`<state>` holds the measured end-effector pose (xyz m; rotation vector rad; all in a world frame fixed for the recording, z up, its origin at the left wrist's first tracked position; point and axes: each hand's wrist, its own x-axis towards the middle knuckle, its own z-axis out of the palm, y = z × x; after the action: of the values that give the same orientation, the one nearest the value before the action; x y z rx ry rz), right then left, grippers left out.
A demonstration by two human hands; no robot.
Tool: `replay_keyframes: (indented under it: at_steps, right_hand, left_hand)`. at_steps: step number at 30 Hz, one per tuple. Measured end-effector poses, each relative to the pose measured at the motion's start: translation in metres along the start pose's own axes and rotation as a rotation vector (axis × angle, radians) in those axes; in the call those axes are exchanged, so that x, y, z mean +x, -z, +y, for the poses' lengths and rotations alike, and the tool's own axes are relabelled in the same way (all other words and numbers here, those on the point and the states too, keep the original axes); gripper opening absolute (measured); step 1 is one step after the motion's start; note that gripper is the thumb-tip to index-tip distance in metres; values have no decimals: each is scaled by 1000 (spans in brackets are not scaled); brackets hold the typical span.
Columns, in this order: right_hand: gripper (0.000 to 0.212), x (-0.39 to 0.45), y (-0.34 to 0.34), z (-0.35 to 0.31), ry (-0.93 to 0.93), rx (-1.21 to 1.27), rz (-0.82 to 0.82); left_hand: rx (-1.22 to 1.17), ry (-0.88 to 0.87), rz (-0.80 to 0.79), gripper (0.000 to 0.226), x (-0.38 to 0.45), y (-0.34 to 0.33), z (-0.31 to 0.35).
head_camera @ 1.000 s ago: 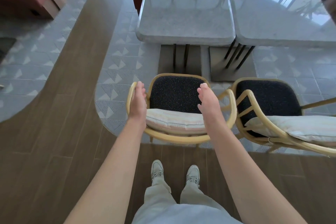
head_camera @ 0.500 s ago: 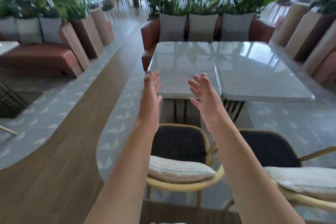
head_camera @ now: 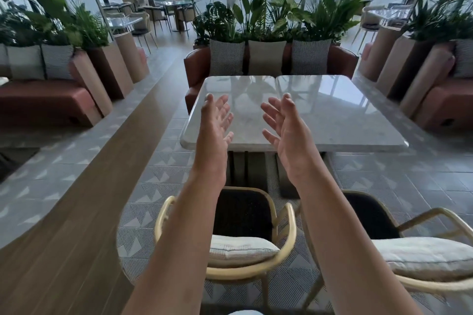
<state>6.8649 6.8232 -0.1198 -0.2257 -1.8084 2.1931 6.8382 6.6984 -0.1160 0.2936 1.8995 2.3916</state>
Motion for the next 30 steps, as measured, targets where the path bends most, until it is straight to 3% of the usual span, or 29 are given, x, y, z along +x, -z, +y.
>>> replay_keyframes:
  at_steps: [10, 17, 22, 30]
  right_hand:
    - [57, -3, -19, 11, -72, 25, -72]
    - [56, -8, -73, 23, -106, -3, -139]
    - [54, -26, -145, 29, -159, 11, -232]
    - [54, -91, -322, 66, -210, -25, -483]
  left_hand:
    - [21, 13, 94, 73, -1, 27, -3]
    - [2, 36, 207, 62, -11, 84, 6]
    - [-11, 29, 327, 63, -29, 158, 22]
    - [-39, -20, 564, 66, -102, 334, 58]
